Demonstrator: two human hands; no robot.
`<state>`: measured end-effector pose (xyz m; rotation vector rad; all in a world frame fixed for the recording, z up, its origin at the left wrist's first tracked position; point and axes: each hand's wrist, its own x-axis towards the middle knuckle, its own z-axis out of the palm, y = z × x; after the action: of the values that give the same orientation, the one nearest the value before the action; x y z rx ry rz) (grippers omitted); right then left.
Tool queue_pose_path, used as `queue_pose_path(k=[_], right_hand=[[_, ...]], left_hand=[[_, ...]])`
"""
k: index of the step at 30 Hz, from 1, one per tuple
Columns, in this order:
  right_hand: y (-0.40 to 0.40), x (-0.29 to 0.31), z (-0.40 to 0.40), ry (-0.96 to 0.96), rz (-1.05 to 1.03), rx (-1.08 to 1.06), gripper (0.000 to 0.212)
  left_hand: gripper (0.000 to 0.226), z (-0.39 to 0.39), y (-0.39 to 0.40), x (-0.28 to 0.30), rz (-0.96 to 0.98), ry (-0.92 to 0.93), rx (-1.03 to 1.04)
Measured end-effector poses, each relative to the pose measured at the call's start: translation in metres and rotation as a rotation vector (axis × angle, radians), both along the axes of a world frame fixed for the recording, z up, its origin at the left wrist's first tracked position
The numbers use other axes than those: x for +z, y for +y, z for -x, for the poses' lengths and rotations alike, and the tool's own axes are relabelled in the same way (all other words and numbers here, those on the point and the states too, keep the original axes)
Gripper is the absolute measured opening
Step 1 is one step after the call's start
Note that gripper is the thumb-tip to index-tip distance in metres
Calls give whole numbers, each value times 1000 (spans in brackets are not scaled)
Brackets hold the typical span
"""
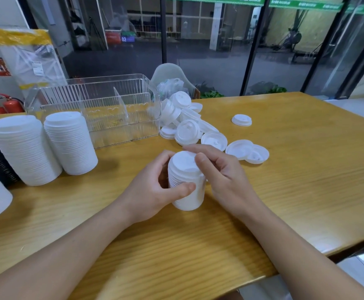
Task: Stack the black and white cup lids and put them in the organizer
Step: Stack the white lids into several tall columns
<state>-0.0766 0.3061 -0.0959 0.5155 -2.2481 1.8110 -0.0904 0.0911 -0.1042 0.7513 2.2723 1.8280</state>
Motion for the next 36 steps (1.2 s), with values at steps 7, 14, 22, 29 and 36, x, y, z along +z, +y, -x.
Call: queue_pose_path(k=[7, 14, 22, 29, 36], right_hand=[[2, 0, -2, 7, -112, 18, 47], [26, 4, -1, -10, -148, 15, 54], [58, -18, 8, -32, -651, -113, 38], [41, -26, 17, 109, -713, -216, 31], [37, -24, 12, 41, -701, -338, 18]], left_hand=[[49, 1, 0, -1, -20, -29, -11], [66, 3, -5, -1, 2, 5, -27], [94, 6, -6, 0, 12, 33, 15], [74, 2, 3, 1, -2, 57, 29], [64, 3, 2, -2, -7, 39, 43]])
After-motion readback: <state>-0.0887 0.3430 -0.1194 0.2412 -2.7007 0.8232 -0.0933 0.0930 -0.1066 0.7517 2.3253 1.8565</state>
